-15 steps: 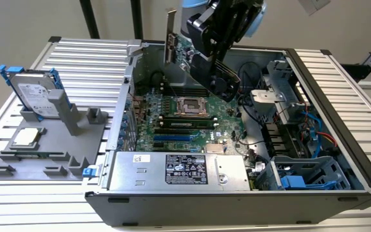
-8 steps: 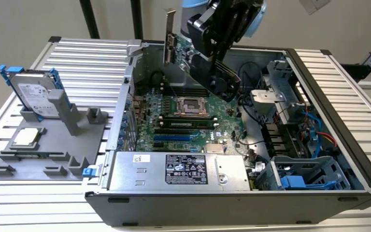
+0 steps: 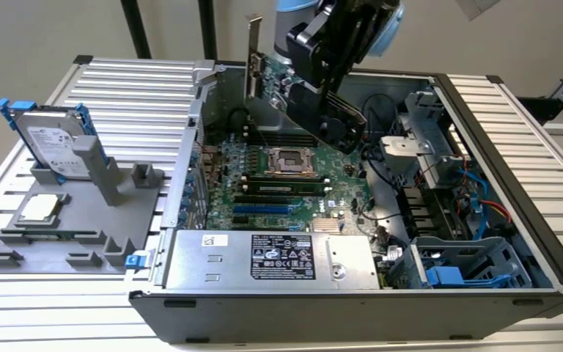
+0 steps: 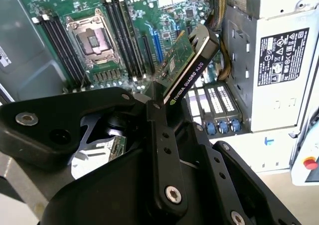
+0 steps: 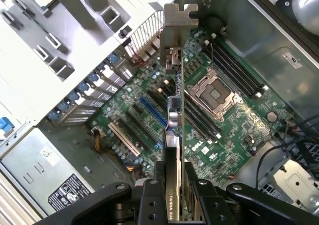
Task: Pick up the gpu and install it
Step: 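Insert the gpu into the slot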
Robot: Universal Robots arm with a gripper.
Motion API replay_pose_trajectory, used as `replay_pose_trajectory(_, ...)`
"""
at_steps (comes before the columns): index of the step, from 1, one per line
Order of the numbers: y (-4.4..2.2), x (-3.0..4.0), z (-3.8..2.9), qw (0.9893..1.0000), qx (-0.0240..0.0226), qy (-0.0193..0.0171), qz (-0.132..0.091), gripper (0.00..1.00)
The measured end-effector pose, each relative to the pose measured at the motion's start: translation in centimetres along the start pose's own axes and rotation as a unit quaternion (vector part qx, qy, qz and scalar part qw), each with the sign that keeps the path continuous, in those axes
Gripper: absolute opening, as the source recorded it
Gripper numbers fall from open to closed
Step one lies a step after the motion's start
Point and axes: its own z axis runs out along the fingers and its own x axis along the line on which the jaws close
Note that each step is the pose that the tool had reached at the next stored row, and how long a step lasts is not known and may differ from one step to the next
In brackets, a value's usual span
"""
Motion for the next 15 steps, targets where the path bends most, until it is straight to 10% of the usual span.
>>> replay_pose_trajectory(15,0.0,0.0,0.0,0.9972,0.0002,0.0041,-0.075,0.0)
